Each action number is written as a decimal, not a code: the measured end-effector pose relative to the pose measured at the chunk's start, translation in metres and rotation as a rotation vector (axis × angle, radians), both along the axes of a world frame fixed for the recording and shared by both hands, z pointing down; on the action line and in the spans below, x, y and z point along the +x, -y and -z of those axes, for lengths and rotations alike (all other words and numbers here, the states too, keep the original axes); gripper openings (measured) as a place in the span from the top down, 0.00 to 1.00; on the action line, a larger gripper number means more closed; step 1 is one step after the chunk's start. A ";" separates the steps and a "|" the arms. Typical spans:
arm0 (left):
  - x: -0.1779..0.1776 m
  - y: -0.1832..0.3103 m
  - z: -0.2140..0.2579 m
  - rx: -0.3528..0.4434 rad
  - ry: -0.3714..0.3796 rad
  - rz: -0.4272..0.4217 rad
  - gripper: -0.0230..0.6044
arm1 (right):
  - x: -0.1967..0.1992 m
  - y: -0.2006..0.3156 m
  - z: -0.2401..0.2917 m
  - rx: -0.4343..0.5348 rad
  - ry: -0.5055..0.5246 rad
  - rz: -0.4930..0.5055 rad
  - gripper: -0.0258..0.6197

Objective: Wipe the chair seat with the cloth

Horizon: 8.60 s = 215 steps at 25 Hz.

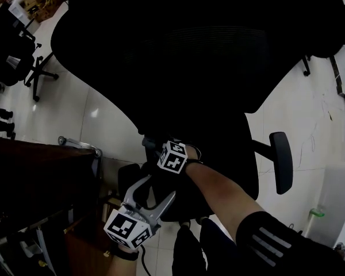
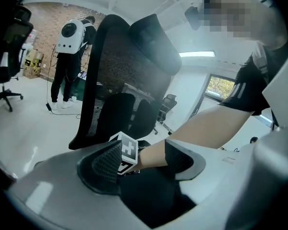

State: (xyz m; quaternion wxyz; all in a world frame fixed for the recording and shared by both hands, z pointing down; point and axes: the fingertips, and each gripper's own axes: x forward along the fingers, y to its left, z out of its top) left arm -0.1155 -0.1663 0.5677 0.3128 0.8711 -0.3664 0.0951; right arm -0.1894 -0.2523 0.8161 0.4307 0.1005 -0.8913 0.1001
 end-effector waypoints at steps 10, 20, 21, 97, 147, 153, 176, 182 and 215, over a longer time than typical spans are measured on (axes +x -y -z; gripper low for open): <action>0.019 -0.012 -0.026 -0.044 -0.014 -0.020 0.48 | 0.076 0.017 -0.030 0.007 -0.078 -0.067 0.92; 0.058 -0.015 -0.037 -0.060 -0.013 -0.088 0.48 | 0.255 0.053 -0.037 0.004 -0.277 -0.297 0.92; 0.064 -0.013 -0.037 -0.062 -0.017 -0.092 0.48 | 0.267 0.057 -0.035 0.010 -0.290 -0.317 0.92; 0.008 -0.107 -0.032 -0.111 -0.038 0.027 0.48 | 0.042 -0.122 -0.018 -0.100 -0.084 -0.038 0.92; 0.066 -0.164 -0.043 -0.196 -0.037 -0.097 0.47 | 0.291 -0.190 -0.035 -0.162 -0.266 -0.346 0.92; 0.096 -0.160 -0.037 -0.178 -0.065 -0.170 0.47 | 0.365 -0.190 -0.024 -0.154 -0.336 -0.482 0.92; -0.008 -0.223 -0.068 -0.307 0.038 -0.002 0.47 | 0.050 -0.303 -0.016 -0.253 -0.091 0.054 0.92; 0.025 -0.213 -0.067 -0.300 0.007 -0.052 0.47 | 0.132 -0.280 -0.032 -0.273 -0.173 -0.064 0.92; 0.078 -0.207 0.114 -0.045 -0.045 -0.299 0.47 | 0.277 -0.269 0.282 -0.046 0.206 -0.567 0.92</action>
